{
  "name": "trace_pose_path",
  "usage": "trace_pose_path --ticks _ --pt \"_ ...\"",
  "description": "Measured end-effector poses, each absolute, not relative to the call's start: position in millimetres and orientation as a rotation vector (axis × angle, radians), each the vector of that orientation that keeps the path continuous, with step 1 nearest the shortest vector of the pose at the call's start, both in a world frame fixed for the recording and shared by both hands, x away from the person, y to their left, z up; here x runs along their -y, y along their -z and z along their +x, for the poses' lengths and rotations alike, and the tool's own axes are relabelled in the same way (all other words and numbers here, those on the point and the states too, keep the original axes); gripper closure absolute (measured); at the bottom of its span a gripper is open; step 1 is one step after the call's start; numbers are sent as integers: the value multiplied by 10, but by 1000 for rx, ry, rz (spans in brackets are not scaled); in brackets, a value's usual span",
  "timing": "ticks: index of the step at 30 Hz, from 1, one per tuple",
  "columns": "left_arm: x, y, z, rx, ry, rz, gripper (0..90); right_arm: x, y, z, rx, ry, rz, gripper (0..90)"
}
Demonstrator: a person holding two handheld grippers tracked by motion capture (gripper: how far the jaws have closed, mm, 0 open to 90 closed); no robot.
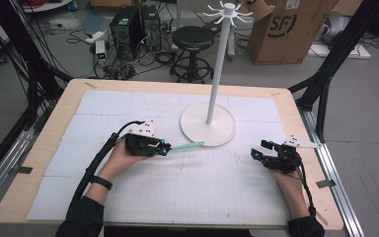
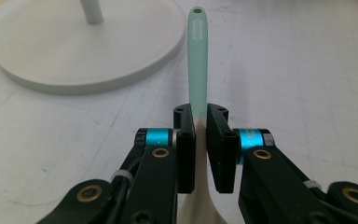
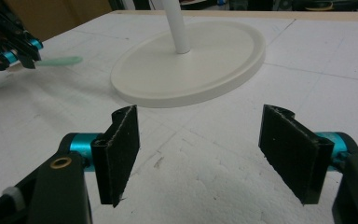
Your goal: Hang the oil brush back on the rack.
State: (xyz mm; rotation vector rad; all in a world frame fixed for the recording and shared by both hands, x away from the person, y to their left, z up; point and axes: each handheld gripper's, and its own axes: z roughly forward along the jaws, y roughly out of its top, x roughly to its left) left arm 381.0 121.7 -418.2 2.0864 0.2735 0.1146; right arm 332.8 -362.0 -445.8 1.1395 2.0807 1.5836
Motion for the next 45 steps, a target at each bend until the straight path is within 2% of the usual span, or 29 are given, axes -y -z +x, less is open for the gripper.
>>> trace_pose_path --ticks 20,26,45 --pt "-1583 3564 3754 -391 -259 1804 823 3619 4461 3336 -2083 -1583 1140 285" --pt "-1622 3302 3781 -397 -308 1784 823 3616 4460 3333 -2084 -1585 1146 284" --pt "-1565 2505 3843 -365 -344 1732 823 3621 4464 3341 -2082 -1587 1143 285"
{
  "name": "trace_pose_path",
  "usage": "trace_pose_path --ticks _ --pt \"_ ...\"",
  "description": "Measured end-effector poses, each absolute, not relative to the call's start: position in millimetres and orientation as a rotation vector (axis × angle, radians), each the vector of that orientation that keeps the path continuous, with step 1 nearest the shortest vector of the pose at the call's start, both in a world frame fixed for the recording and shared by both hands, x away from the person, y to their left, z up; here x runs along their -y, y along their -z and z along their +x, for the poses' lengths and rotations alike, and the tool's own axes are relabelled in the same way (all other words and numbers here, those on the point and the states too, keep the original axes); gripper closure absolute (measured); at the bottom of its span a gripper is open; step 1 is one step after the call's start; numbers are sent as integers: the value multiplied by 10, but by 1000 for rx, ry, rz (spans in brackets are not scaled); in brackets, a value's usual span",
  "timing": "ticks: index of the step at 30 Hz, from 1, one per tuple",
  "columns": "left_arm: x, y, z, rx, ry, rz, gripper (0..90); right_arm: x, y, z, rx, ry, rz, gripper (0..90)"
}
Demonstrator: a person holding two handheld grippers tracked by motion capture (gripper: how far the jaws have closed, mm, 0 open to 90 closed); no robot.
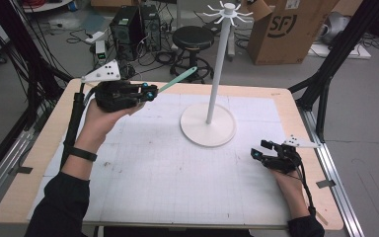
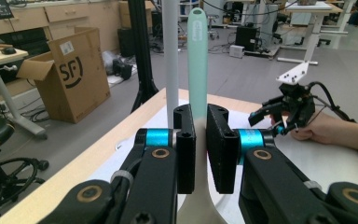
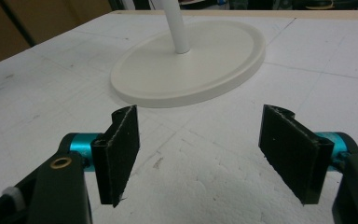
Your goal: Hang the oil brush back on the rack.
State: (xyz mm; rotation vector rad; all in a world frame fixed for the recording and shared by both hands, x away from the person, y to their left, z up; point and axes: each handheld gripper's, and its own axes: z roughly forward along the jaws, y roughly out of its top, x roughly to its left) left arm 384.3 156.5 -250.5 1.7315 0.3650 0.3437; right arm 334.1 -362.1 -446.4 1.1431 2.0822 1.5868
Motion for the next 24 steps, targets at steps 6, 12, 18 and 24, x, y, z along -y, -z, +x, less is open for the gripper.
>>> trace_pose_path --ticks 6,12,18,24 --pt "-1528 2302 3865 -358 -354 1739 823 3621 4464 3341 -2082 -1589 1143 284" --pt "-1500 2106 3881 -350 -352 1736 823 3621 4462 3338 -2083 -1593 1152 285" --pt "-1465 1894 3894 -335 -339 1731 823 3623 4461 3337 -2082 -1596 1154 285" --pt "-1409 1693 3892 -315 -338 1724 823 3626 4461 3338 -2081 -1603 1159 285"
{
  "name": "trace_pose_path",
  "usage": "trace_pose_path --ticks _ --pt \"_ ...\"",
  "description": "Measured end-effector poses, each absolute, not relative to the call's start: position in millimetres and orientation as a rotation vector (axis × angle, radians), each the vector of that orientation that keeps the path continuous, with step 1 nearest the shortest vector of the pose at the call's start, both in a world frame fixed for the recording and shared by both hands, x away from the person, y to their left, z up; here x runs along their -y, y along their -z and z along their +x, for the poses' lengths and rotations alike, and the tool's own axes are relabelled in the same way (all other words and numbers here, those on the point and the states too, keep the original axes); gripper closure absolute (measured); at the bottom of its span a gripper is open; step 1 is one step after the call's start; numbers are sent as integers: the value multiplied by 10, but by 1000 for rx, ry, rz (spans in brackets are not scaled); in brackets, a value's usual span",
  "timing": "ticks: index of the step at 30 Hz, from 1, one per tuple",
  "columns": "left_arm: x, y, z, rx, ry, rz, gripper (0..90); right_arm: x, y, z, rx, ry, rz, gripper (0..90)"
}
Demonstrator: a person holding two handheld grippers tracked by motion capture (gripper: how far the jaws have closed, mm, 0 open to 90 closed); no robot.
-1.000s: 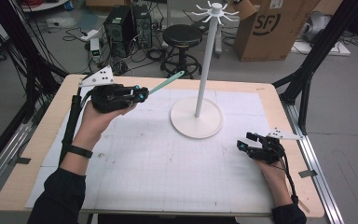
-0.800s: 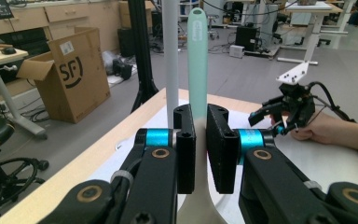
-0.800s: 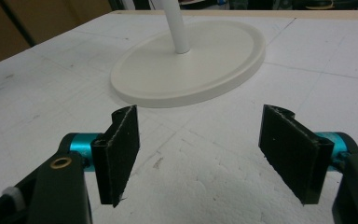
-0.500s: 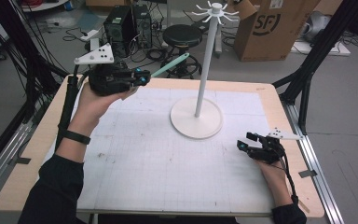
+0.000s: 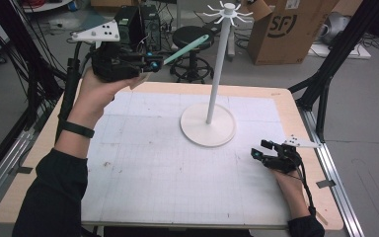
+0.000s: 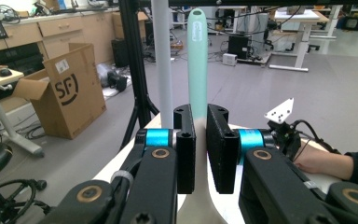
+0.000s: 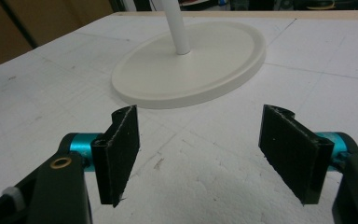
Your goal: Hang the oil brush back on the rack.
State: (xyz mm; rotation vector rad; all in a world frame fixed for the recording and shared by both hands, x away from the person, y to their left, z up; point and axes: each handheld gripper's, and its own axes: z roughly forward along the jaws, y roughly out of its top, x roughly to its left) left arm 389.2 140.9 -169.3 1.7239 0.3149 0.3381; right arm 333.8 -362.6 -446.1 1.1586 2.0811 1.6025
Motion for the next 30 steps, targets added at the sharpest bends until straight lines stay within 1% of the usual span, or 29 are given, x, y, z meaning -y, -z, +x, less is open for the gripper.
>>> trace_pose_path --ticks 9,19,30 --pt "-1325 1532 3908 -301 -352 1703 823 3626 4461 3337 -2082 -1602 1157 285" --pt "-1253 1517 3968 -307 -359 1702 823 3629 4462 3341 -2078 -1608 1151 285" --pt "-1258 1513 4007 -321 -368 1706 823 3629 4461 3338 -2083 -1610 1153 284"
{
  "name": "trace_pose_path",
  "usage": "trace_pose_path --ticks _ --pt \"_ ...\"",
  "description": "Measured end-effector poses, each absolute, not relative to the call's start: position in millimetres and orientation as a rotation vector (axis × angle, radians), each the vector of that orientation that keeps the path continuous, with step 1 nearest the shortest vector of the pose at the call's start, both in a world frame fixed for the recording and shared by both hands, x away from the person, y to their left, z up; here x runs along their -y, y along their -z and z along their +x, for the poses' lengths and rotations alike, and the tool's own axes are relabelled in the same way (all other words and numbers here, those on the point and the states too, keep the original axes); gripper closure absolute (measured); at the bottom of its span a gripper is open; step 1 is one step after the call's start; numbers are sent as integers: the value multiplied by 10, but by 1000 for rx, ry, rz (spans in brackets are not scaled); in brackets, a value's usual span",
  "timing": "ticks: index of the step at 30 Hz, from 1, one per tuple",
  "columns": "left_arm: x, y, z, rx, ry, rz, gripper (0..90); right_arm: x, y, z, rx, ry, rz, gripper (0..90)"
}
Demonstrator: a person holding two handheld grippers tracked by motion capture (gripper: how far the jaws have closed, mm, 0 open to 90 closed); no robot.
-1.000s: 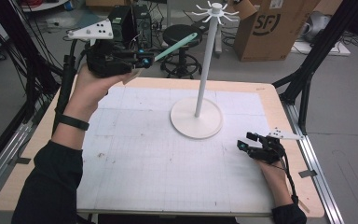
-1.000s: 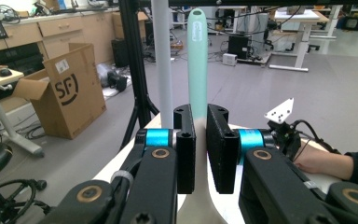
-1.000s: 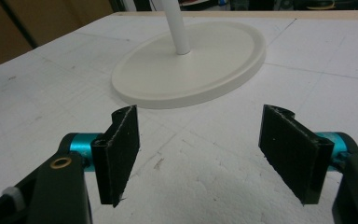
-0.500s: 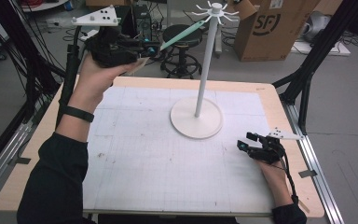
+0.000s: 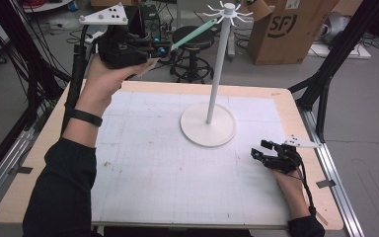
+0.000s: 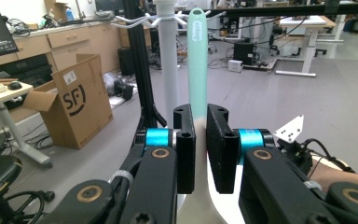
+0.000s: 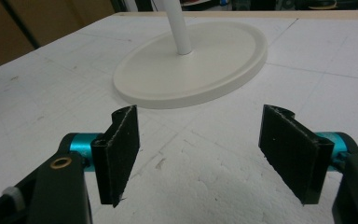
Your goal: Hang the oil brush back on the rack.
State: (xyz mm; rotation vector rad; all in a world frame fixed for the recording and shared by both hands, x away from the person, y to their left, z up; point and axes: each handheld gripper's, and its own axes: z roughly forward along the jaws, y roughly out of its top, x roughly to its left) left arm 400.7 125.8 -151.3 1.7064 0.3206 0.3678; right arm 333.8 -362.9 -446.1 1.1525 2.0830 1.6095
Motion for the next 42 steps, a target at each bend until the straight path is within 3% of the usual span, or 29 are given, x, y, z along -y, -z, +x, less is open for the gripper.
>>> trace_pose_path --ticks 33,39,42 --pt "-1056 1672 4143 -361 -377 1790 807 3632 4462 3340 -2083 -1612 1144 284" --pt "-1135 1798 4098 -389 -352 1783 559 3628 4462 3338 -2084 -1614 1147 284" --pt "-1278 1952 4071 -422 -353 1801 499 3628 4461 3337 -2086 -1610 1148 285"
